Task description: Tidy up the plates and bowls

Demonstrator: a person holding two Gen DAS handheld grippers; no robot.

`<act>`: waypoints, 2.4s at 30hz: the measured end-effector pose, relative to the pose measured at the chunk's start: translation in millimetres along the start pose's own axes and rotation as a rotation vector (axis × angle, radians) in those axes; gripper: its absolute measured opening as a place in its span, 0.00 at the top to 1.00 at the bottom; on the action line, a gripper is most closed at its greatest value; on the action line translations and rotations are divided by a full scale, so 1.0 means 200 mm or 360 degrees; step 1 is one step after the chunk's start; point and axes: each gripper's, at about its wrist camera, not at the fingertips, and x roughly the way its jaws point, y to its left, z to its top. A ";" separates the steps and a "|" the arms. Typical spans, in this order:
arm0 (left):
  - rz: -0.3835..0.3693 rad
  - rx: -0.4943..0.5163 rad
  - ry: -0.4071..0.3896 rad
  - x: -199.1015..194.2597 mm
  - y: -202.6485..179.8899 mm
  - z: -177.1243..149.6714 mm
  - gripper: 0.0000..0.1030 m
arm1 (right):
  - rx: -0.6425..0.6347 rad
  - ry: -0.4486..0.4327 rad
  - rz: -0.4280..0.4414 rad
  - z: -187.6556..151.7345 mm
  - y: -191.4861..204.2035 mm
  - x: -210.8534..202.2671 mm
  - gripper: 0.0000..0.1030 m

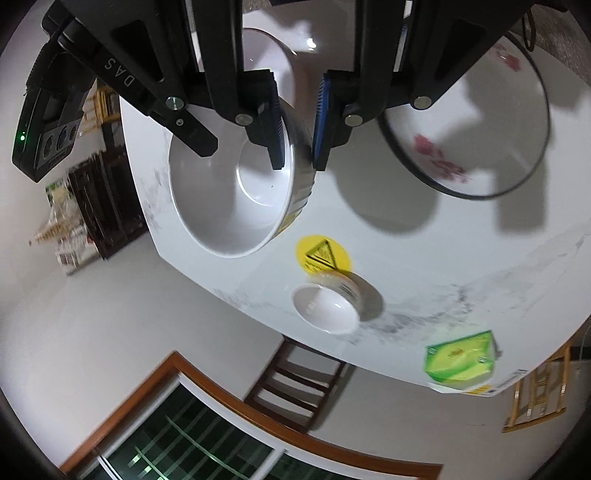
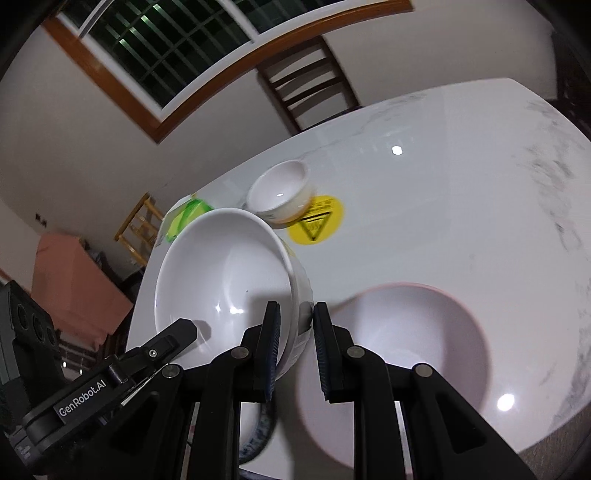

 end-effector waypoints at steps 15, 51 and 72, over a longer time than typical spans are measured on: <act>0.0053 0.0144 0.0207 0.23 -0.19 -0.19 0.85 | 0.0134 0.0082 -0.0166 -0.14 -0.30 -0.07 0.82; 0.0306 0.0335 0.0295 0.40 -0.27 -0.31 0.85 | 0.0159 0.0177 -0.0236 -0.20 -0.40 0.01 0.81; 0.0402 0.0423 0.0258 0.41 -0.30 -0.33 0.84 | 0.0171 0.0182 -0.0221 -0.21 -0.40 0.02 0.80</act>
